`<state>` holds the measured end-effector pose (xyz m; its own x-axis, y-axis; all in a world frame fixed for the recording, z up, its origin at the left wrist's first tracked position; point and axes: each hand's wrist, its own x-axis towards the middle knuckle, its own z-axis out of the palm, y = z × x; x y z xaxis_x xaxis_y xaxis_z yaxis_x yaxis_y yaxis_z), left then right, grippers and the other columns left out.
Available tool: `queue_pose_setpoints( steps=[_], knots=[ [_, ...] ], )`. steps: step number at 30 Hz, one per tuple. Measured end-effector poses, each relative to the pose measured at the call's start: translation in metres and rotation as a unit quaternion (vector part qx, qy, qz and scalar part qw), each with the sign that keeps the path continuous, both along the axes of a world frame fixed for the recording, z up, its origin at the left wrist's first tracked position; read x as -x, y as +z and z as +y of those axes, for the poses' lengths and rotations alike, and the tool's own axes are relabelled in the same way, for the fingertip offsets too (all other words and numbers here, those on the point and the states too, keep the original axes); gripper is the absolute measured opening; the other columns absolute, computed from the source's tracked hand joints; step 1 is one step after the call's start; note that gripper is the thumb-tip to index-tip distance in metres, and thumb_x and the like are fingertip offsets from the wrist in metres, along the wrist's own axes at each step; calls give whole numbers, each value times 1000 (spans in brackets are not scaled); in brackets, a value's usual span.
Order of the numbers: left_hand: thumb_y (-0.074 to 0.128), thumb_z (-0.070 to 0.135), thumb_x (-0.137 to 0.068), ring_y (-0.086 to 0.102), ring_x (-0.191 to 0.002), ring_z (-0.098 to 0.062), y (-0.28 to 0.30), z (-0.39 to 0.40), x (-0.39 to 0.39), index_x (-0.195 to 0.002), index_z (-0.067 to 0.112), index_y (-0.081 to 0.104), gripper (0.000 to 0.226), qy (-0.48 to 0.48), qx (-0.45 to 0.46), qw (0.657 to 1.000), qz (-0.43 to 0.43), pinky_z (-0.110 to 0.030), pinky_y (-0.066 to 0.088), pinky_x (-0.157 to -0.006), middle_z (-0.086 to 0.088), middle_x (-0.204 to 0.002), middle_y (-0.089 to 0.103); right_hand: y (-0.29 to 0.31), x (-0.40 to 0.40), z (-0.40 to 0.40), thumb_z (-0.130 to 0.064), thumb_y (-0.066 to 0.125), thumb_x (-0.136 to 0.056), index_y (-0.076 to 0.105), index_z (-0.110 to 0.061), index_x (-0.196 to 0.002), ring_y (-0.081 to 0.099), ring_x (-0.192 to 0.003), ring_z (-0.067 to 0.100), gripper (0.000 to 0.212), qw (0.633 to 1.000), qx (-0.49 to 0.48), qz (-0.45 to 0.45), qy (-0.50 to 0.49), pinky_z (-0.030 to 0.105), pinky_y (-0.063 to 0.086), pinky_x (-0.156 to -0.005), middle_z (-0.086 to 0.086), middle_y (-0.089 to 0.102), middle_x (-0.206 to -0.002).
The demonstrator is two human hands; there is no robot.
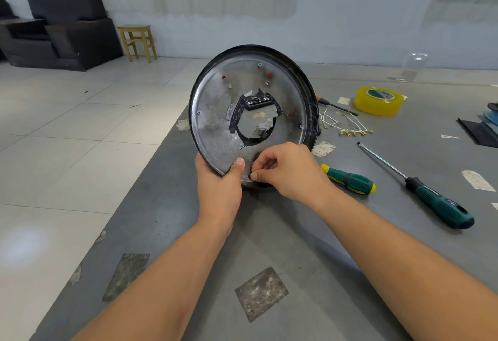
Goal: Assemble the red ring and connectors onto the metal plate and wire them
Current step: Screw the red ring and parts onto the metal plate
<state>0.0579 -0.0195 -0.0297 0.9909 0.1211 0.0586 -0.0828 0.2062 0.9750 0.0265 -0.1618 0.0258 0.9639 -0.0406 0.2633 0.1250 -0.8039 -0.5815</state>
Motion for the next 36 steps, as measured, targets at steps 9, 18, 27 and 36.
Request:
queue_pose_setpoints(
  steps=[9, 18, 27, 36],
  knots=[
    [77, 29, -75, 71, -114, -20, 1, -1, 0, -135, 27, 49, 67, 16, 0, 1000, 9, -55, 56, -102, 6, -121, 72, -6, 1, 4, -23, 79, -82, 75, -24, -85, 59, -68, -8, 5, 999, 12, -25, 29, 8, 45, -63, -18, 63, -67],
    [78, 30, -73, 71, -114, -20, 1, 0, -1, -135, 29, 49, 68, 17, 7, 1000, 8, -55, 56, -102, 7, -120, 72, -7, 1, 1, -14, 73, -85, 77, -20, -94, 62, -76, -6, 12, 998, 6, -25, 57, 7, 47, -70, -18, 65, -77],
    [78, 28, -72, 69, -117, -18, 5, 4, -6, -136, 31, 43, 73, 35, 78, 996, 37, -50, 53, -108, 11, -121, 69, -10, 17, -65, -15, 59, -88, 62, -24, -106, 58, -99, 16, 20, 982, 92, -119, -111, 30, 46, -87, -5, 61, -106],
    [67, -2, -98, 73, -109, -13, 11, 8, -4, -137, 25, 41, 55, 34, 197, 978, 65, -34, 64, -82, 2, -131, 66, -33, 39, -91, -45, 47, -90, 54, -27, -115, 54, -107, 24, 31, 938, 279, 61, -196, 38, 46, -81, -2, 56, -116]
  ],
)
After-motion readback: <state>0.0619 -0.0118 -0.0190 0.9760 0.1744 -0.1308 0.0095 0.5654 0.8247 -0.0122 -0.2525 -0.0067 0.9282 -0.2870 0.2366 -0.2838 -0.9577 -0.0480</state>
